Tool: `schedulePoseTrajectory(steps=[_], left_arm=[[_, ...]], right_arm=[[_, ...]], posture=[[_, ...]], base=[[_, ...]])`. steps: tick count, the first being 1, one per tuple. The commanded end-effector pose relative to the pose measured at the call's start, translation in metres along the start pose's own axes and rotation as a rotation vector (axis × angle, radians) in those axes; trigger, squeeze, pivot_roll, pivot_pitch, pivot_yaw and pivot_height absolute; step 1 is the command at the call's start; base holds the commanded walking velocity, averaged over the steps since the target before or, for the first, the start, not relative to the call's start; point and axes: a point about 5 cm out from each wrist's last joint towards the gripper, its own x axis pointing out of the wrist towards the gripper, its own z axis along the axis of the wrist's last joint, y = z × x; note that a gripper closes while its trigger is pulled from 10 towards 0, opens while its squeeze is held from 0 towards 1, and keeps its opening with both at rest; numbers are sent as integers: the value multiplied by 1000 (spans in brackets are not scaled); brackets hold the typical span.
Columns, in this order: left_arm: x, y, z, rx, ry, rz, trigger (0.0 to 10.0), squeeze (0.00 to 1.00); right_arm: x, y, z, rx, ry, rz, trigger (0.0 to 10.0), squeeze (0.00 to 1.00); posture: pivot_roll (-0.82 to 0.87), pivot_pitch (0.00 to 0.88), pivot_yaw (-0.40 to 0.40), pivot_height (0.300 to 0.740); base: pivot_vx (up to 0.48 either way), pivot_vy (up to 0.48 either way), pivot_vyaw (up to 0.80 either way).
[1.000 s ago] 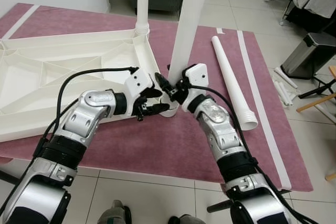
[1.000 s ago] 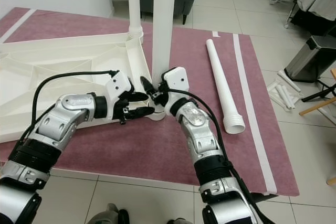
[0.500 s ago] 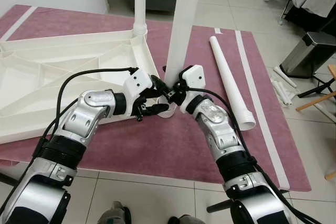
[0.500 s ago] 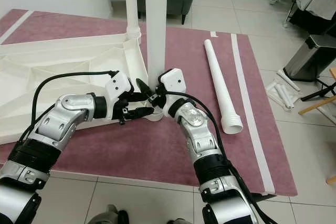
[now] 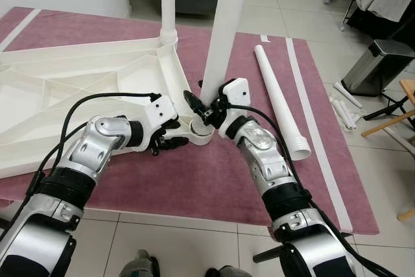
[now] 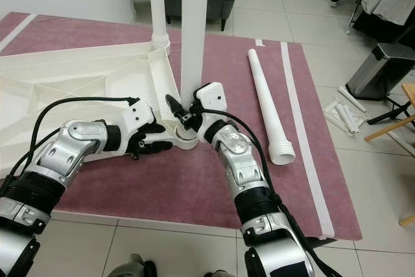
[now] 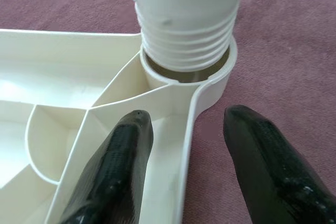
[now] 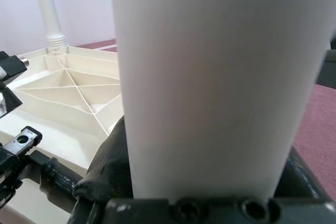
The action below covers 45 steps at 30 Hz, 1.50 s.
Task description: Building children table
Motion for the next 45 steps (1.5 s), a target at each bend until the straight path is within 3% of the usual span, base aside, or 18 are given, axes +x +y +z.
schedulePoseTrajectory(steps=[1, 8, 11, 14, 21, 26, 29, 34, 39, 45], left_arm=[[1, 5, 0, 20, 20, 50, 10000, 0], [5, 5, 5, 19, -7, 45, 10000, 0], [5, 2, 16, -8, -86, 22, 10000, 0], [4, 1, 19, -9, -101, 19, 10000, 0], [-1, -2, 34, -34, -196, -1, 10000, 0], [1, -4, 25, -11, -134, 1, 10000, 0], [10, -5, 7, -37, -38, 5, 10000, 0], [19, -3, 0, -65, 3, 14, 10000, 0], [26, 1, -3, -88, 26, 38, 10000, 0], [30, 4, -4, -101, 44, 61, 10000, 0]], right_arm=[[-9, 7, -30, 71, 125, 1, 0, 0], [-10, 15, -29, 42, 117, 55, 0, 0], [-11, 16, -33, 50, 130, 65, 0, 0], [-12, 16, -34, 42, 138, 64, 0, 0], [-16, 6, -48, -13, 231, -30, 0, 0], [-20, 3, -54, -10, 277, -99, 0, 0], [-22, 4, -56, 33, 286, -154, 0, 0], [-23, 3, -57, 94, 282, -212, 0, 0], [-23, 4, -54, 143, 240, -228, 0, 0], [-22, 16, -45, 148, 163, -129, 0, 0]], posture=[[167, 73, -24, 740], [161, 69, -24, 740], [164, 67, -28, 740], [164, 66, -30, 740], [164, 68, -35, 740], [162, 72, -38, 740], [157, 77, -38, 740], [155, 79, -37, 740], [148, 80, -30, 740], [143, 84, -20, 740]], base=[[0, 0, 0], [0, 0, 0], [0, 0, 0], [0, 0, 0], [0, 0, 0], [0, 0, 0], [0, 0, 0], [0, 0, 0], [0, 0, 0], [0, 0, 0]])
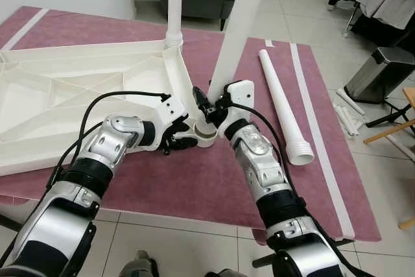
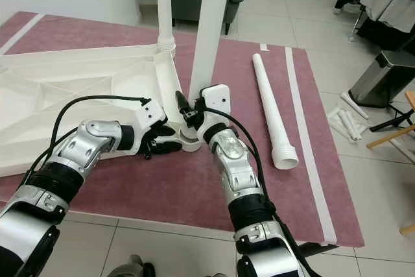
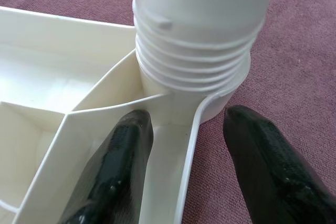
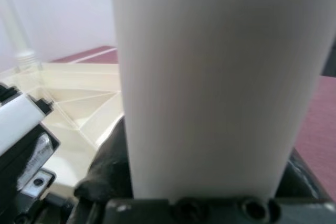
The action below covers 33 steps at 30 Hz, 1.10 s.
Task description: Building children table
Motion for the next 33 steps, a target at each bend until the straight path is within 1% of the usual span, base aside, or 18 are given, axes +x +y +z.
schedulePoseTrajectory(steps=[1, 5, 6, 7, 8, 10, 11, 12, 13, 14, 15, 18, 24, 28, 33], left_arm=[[2, 5, 0, 4, 12, 102, 10000, 0], [0, 6, 2, 2, -1, 99, 10000, 0], [0, 7, 2, 2, -3, 100, 10000, 0], [0, 7, 2, 2, -3, 100, 10000, 0], [-1, 8, 3, 2, -6, 100, 10000, 0], [-1, 8, 3, 2, -6, 100, 10000, 0], [-1, 9, 3, 3, -9, 99, 10000, 0], [-2, 10, 2, 3, -12, 99, 10000, 0], [-2, 10, 2, 3, -12, 99, 10000, 0], [-2, 10, 2, 3, -13, 98, 10000, 0], [-2, 10, 2, 3, -13, 98, 10000, 0], [-3, 10, 1, 2, -15, 93, 10000, 0], [-3, 10, 1, 3, -13, 92, 10000, 0], [-4, 11, 0, 4, -12, 94, 10000, 0], [-4, 12, 0, 5, -10, 97, 10000, 0]], right_arm=[[-15, 9, -38, 58, 173, 55, 0, 0], [-15, 16, -37, 66, 187, 107, 0, 0], [-17, 18, -40, 40, 211, 111, 0, 0], [-17, 18, -40, 40, 211, 111, 0, 0], [-18, 18, -42, 20, 230, 111, 0, 0], [-18, 18, -42, 20, 230, 111, 0, 0], [-21, 17, -45, 0, 256, 104, 0, 0], [-24, 12, -50, -33, 290, 73, 0, 0], [-24, 12, -50, -33, 290, 73, 0, 0], [-25, 6, -52, -52, 313, 44, 0, 0], [-25, 6, -52, -52, 313, 44, 0, 0], [-24, -9, -52, -67, 323, -31, 0, 0], [-25, -19, -53, -75, 344, -86, 0, 0], [-28, -18, -54, -59, 347, -90, 0, 0], [-33, -5, -51, -14, 317, -37, 0, 0]], posture=[[143, 84, -20, 740], [150, 85, -27, 740], [153, 86, -32, 740], [153, 86, -32, 740], [154, 87, -34, 740], [154, 87, -34, 740], [154, 87, -34, 740], [153, 88, -35, 740], [153, 88, -35, 740], [152, 88, -34, 740], [152, 88, -34, 740], [147, 88, -25, 740], [148, 87, -22, 740], [147, 87, -21, 740], [145, 87, -19, 740]], base=[[0, 0, 0], [0, 0, 0], [0, 0, 0], [0, 0, 0], [0, 0, 0], [0, 0, 0], [0, 0, 0], [0, 0, 0], [0, 0, 0], [0, 0, 0], [0, 0, 0], [0, 0, 0], [0, 0, 0], [0, 0, 0], [0, 0, 0]])
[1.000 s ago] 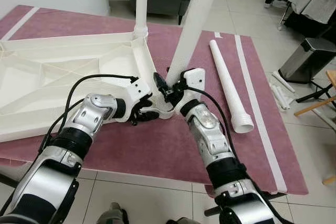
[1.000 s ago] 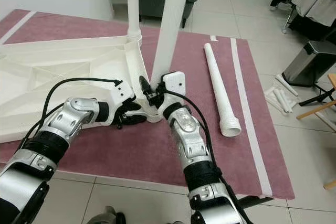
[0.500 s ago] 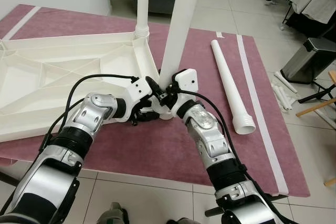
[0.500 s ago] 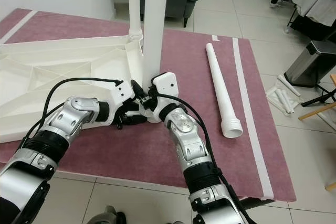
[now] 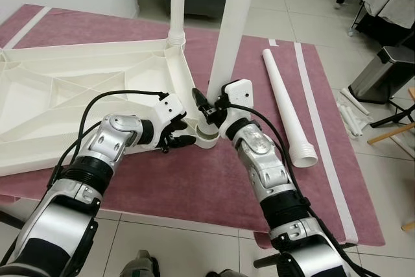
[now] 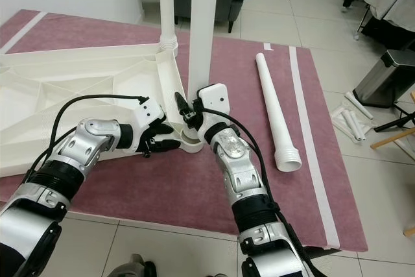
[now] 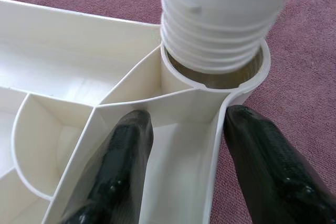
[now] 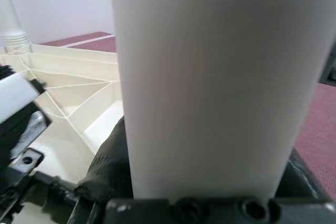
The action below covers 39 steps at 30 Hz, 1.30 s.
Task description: Building children table
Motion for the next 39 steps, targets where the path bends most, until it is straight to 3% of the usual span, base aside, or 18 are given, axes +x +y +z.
schedulePoseTrajectory(steps=[1, 7, 15, 18, 19, 21, 22, 30, 39], left_arm=[[-2, 7, 0, 10, 12, 76, 10000, 0], [-1, 7, 1, 11, 11, 76, 10000, 0], [-1, 7, 2, 15, 7, 69, 10000, 0], [-1, 5, 1, 24, 8, 53, 9686, 0], [-2, 3, -1, 32, 11, 37, 4980, 0], [-2, 3, -1, 35, 12, 33, 4980, 0], [-2, 3, -2, 36, 14, 32, 0, 0], [-3, 0, -7, 105, 64, 15, 0, 0], [-3, -3, -7, 110, 58, -17, 0, 0]], right_arm=[[-23, 5, -55, 80, 269, -1, 0, 0], [-28, 12, -55, 91, 257, 32, 0, 0], [-25, 2, -60, 57, 292, -29, 0, 0], [-19, 0, -56, 86, 291, -35, 0, 0], [-18, 2, -52, 118, 272, 11, 0, 0], [-18, 2, -51, 126, 267, 26, 0, 0], [-19, 1, -51, 131, 262, 38, 0, 0], [-24, -3, -51, 158, 248, 83, 0, 0], [-27, -4, -56, 144, 271, 69, 0, 0]], posture=[[145, 87, -19, 740], [143, 86, -18, 740], [143, 83, -14, 740], [147, 81, -13, 740], [149, 81, -14, 740], [149, 81, -14, 740], [150, 80, -15, 740], [154, 79, -18, 740], [148, 77, -13, 740]], base=[[0, 0, 0], [0, 0, 0], [0, 0, 0], [0, 0, 0], [0, 0, 0], [0, 0, 0], [0, 0, 0], [0, 0, 0], [0, 0, 0]])
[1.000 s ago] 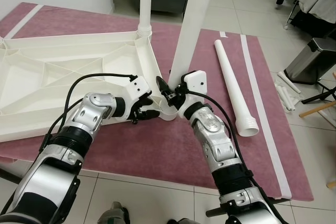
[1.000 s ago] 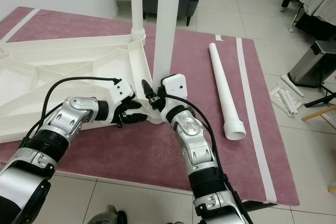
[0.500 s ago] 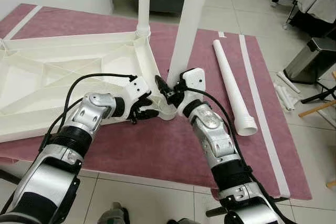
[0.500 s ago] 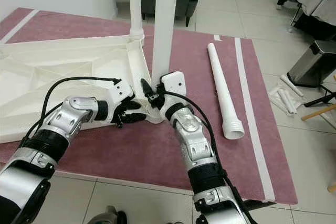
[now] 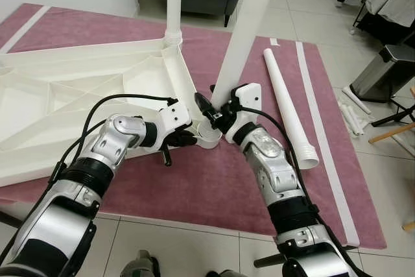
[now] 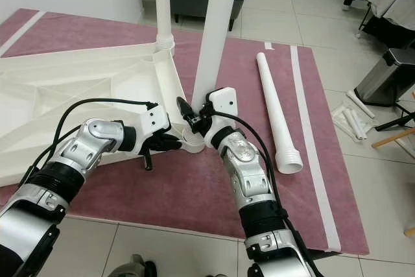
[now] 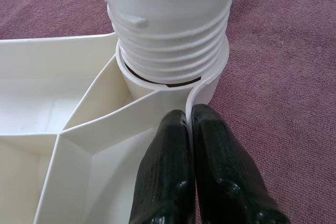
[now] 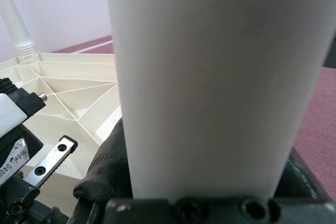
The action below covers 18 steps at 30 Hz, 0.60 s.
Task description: Building children table
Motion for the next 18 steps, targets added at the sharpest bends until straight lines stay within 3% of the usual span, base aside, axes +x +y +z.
schedulePoseTrajectory(steps=[1, 11, 13, 18], left_arm=[[-7, 4, -11, -30, 38, 61, 0, 0], [-8, 3, -10, -9, 16, 34, 0, 0], [-8, 2, -9, -14, 5, 24, 0, 0], [-8, 2, -8, -18, -6, 16, 0, 0]], right_arm=[[-22, 2, -55, 80, 257, -19, 0, 0], [-22, 3, -59, 81, 286, -146, 0, 0], [-24, 1, -62, 69, 309, -249, 0, 0], [-27, -2, -64, 49, 331, -355, 0, 0]], posture=[[148, 77, -13, 740], [142, 82, -14, 740], [138, 84, -16, 740], [136, 85, -17, 740]], base=[[0, 0, 0], [0, 0, 0], [0, 0, 0], [0, 0, 0]])
